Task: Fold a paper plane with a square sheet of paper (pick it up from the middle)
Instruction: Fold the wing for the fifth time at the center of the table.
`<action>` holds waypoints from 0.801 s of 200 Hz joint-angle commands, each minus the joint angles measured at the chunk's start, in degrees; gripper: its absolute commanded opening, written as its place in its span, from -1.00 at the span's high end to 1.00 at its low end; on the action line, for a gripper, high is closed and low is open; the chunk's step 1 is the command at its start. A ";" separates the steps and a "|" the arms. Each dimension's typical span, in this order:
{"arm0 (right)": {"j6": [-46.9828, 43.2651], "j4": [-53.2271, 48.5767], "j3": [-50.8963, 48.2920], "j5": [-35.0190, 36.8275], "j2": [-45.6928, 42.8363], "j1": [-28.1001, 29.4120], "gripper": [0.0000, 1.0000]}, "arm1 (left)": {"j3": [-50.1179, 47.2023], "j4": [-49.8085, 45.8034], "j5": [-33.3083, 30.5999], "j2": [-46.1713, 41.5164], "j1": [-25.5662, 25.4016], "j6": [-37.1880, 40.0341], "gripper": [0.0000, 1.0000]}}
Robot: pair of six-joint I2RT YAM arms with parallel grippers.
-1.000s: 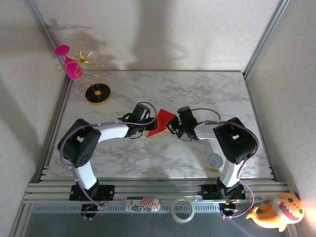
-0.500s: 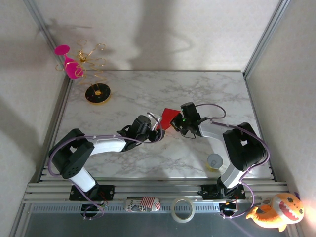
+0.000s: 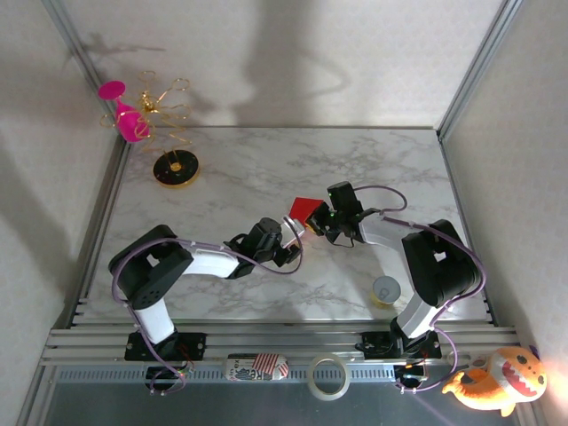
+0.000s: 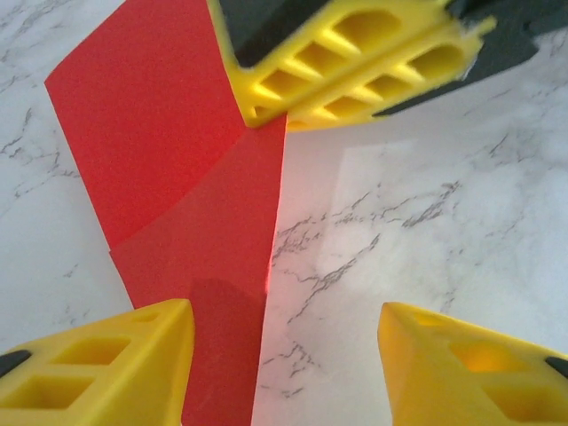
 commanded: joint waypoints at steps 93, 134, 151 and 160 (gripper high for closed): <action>1.51 -1.33 2.01 -4.53 0.45 -0.61 0.88 | 0.79 7.39 -2.78 3.75 -0.30 5.36 0.37; 1.68 -1.06 2.10 -5.10 0.58 -0.57 0.85 | 0.80 7.12 -2.86 4.72 -0.30 5.15 0.54; 1.68 -1.15 2.19 -5.25 0.64 -0.61 0.82 | 0.82 7.04 -2.86 4.73 -0.21 5.07 0.62; 1.61 -1.15 2.19 -5.26 0.56 -0.60 0.79 | 0.80 7.08 -2.78 4.72 -0.17 4.99 0.67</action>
